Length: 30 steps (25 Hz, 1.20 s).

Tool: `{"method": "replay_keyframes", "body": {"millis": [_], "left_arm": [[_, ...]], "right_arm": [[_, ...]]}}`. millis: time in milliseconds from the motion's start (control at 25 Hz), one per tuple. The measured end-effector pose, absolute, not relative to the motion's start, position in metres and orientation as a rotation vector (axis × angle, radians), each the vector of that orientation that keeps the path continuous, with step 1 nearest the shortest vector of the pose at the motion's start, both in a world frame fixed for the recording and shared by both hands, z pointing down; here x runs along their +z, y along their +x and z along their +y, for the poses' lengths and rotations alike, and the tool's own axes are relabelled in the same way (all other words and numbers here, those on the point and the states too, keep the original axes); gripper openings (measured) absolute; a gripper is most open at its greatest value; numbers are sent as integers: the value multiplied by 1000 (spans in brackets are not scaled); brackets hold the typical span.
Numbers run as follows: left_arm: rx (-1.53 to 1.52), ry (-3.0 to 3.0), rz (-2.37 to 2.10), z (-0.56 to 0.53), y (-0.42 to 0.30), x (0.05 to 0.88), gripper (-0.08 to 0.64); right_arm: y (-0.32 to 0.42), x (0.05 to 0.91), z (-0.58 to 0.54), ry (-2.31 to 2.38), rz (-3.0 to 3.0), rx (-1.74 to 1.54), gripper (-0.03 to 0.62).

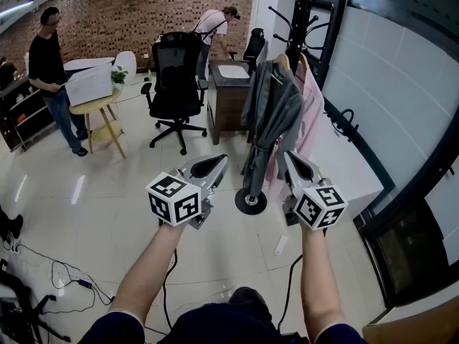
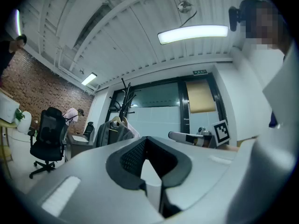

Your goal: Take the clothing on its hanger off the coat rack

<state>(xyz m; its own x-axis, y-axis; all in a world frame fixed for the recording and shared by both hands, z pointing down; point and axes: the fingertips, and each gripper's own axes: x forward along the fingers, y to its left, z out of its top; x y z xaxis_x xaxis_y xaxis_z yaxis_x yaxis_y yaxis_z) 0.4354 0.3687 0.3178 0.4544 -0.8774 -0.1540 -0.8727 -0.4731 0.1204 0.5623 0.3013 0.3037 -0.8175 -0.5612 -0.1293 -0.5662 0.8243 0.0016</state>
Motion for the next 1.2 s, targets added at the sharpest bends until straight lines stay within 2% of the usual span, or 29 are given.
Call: {"method": "replay_keyframes", "body": {"millis": [560, 1200], "left_arm": [[-287, 2668, -1558, 296, 408, 324, 12], [-303, 2689, -1570, 111, 338, 300, 12]], "right_arm": [[532, 302, 236, -904, 2861, 60, 1], [458, 285, 62, -863, 2864, 105, 2]]}}
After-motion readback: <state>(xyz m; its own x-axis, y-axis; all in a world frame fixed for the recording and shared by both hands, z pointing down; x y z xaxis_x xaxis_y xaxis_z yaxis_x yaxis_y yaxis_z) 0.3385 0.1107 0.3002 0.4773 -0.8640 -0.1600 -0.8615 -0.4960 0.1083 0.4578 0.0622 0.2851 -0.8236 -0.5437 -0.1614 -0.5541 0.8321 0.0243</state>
